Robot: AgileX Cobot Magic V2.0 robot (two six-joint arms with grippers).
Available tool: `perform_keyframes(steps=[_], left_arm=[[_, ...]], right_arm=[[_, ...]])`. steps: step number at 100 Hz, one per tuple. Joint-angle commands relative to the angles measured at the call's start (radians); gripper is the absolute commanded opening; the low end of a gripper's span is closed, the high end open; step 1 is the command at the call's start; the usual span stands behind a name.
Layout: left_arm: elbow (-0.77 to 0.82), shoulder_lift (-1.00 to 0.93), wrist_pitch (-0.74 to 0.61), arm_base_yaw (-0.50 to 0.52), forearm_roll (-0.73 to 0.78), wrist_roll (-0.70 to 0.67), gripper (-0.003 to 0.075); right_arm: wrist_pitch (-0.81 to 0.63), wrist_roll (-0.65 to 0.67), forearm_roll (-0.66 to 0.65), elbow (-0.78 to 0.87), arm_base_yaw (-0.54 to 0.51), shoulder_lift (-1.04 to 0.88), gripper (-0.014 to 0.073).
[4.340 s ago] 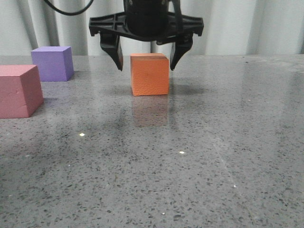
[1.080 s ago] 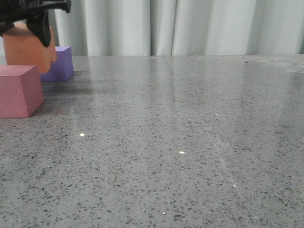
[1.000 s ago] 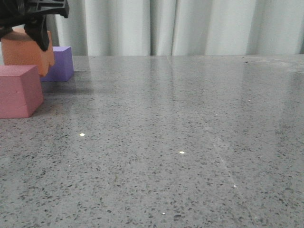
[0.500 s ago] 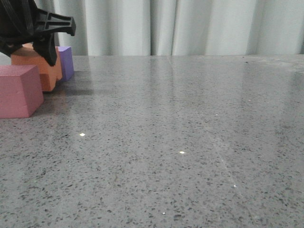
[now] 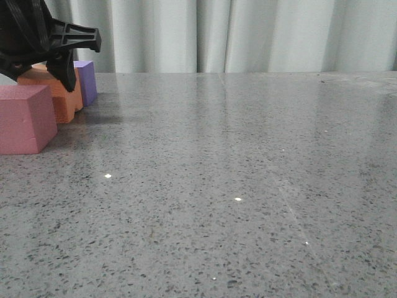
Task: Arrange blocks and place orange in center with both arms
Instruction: 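Lower the orange cube between the pink and purple cubes and open the left gripper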
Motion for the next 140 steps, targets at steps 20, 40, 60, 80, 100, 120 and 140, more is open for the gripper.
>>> perform_keyframes(steps=[20, 40, 60, 80, 100, 120, 140], left_arm=[[-0.018, -0.017, -0.006, -0.002, -0.012, 0.046, 0.0399], [-0.021, -0.025, -0.002, -0.002, -0.019, 0.075, 0.0454], [-0.029, -0.060, -0.007, -0.002, -0.023, 0.100, 0.0454], [-0.029, -0.087, -0.005, -0.002, -0.028, 0.107, 0.0454], [-0.029, -0.100, -0.005, -0.002, -0.037, 0.123, 0.0454], [-0.029, -0.100, -0.015, -0.002, -0.052, 0.127, 0.0454], [-0.029, -0.100, -0.017, -0.002, -0.057, 0.127, 0.0445]], right_arm=[[-0.086, -0.008, -0.001, -0.014, -0.008, -0.021, -0.0067], [-0.086, -0.008, -0.001, -0.014, -0.008, -0.021, -0.0067], [-0.086, -0.008, -0.001, -0.014, -0.008, -0.021, -0.0067], [-0.086, -0.008, -0.001, -0.014, -0.008, -0.021, -0.0067], [-0.086, -0.008, -0.001, -0.014, -0.008, -0.021, -0.0067], [-0.086, -0.008, -0.001, -0.014, -0.008, -0.021, -0.0067], [-0.086, -0.008, -0.001, -0.014, -0.008, -0.021, -0.0067]])
